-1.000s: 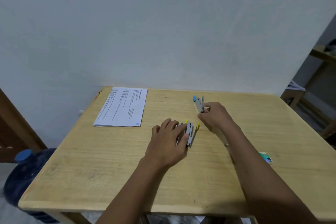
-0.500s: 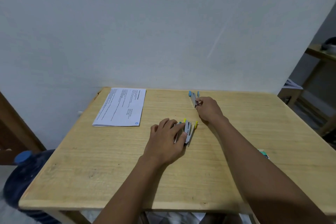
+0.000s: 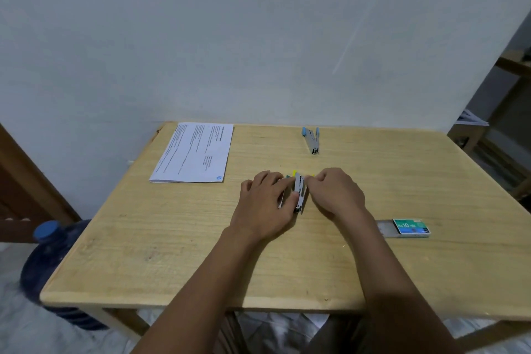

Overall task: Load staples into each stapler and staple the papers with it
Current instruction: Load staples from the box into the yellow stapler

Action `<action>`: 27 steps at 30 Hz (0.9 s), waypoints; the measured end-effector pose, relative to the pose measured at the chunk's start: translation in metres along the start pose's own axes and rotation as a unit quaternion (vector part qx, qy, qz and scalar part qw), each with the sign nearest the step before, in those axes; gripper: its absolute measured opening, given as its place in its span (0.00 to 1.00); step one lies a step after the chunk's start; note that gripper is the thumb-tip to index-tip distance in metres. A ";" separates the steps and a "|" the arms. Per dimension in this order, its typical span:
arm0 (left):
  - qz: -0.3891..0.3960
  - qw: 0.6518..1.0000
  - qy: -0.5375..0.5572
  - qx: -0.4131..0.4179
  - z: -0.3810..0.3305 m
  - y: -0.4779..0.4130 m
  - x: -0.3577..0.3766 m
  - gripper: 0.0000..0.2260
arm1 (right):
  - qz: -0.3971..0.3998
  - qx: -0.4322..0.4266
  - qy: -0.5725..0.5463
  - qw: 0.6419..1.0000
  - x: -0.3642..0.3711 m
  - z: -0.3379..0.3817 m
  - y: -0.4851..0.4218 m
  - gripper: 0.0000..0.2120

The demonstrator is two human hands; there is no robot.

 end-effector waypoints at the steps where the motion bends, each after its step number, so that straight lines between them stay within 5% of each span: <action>1: -0.001 1.000 0.002 0.000 0.000 0.000 0.000 0.21 | -0.003 0.002 0.004 1.000 0.001 0.001 -0.001 0.18; 16: -0.036 0.988 0.149 -0.013 -0.007 0.016 -0.013 0.32 | -0.095 -0.106 -0.191 0.971 0.000 0.023 0.034 0.06; 23: -0.082 0.947 0.310 -0.022 -0.016 0.017 -0.039 0.07 | -0.034 -0.194 -0.322 0.926 -0.004 0.011 0.046 0.08; 27: -0.089 0.945 0.314 -0.012 -0.032 0.016 -0.053 0.05 | -0.053 -0.221 -0.362 0.904 -0.015 0.007 0.049 0.12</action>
Point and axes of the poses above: each hand's wrist, its own y-axis away from the middle knuckle, its own x-axis out of the palm, z = x × y, the point moved 8 cm from there along -y, towards the middle knuckle, and after that the axes turned 13 degrees about z, right-handed, at the moved point
